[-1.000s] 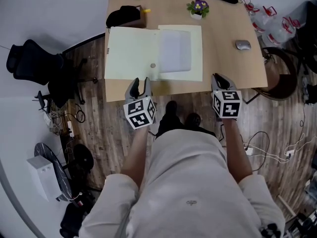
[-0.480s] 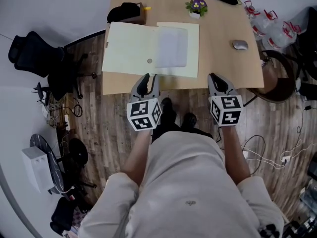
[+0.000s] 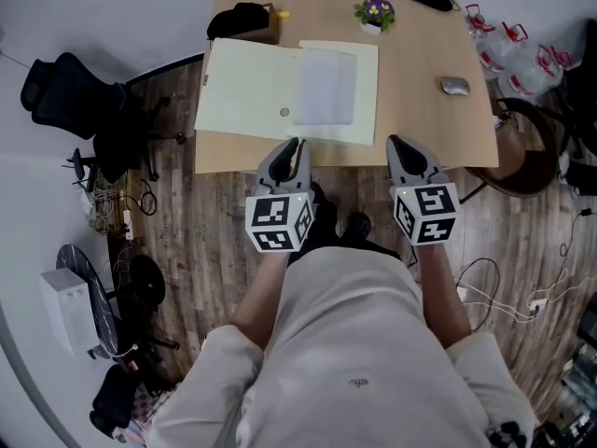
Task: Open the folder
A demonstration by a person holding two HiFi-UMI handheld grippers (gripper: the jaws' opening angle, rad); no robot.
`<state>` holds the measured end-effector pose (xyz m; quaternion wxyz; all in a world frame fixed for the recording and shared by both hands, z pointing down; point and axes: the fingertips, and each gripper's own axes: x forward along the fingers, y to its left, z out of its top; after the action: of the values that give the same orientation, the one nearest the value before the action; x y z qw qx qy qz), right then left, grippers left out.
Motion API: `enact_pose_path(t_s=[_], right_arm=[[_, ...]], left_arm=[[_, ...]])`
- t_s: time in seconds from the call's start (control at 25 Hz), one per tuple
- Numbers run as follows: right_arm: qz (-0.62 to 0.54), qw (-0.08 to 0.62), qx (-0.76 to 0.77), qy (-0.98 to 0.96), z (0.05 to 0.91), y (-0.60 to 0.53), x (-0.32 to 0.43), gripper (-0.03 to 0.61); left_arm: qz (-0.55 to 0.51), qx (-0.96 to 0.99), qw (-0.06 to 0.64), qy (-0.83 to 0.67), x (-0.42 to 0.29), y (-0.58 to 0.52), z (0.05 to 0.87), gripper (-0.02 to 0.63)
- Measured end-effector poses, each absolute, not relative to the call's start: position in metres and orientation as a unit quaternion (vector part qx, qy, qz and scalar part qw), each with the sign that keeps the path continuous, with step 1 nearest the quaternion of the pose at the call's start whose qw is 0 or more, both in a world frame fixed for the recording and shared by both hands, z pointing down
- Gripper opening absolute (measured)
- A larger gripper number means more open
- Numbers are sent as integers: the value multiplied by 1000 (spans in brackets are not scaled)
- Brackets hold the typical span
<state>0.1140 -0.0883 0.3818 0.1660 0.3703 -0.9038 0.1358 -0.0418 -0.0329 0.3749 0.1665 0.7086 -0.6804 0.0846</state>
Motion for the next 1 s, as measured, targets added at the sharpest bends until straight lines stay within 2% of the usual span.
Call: enact_pose_path(t_s=[0.48, 1.0], right_arm=[[126, 163, 336, -919, 373, -75, 102, 5], [119, 161, 325, -924, 370, -68, 96, 5]], left_arm=[[90, 721, 166, -667, -26, -24, 370, 12], [85, 737, 165, -650, -12, -22, 368, 8]])
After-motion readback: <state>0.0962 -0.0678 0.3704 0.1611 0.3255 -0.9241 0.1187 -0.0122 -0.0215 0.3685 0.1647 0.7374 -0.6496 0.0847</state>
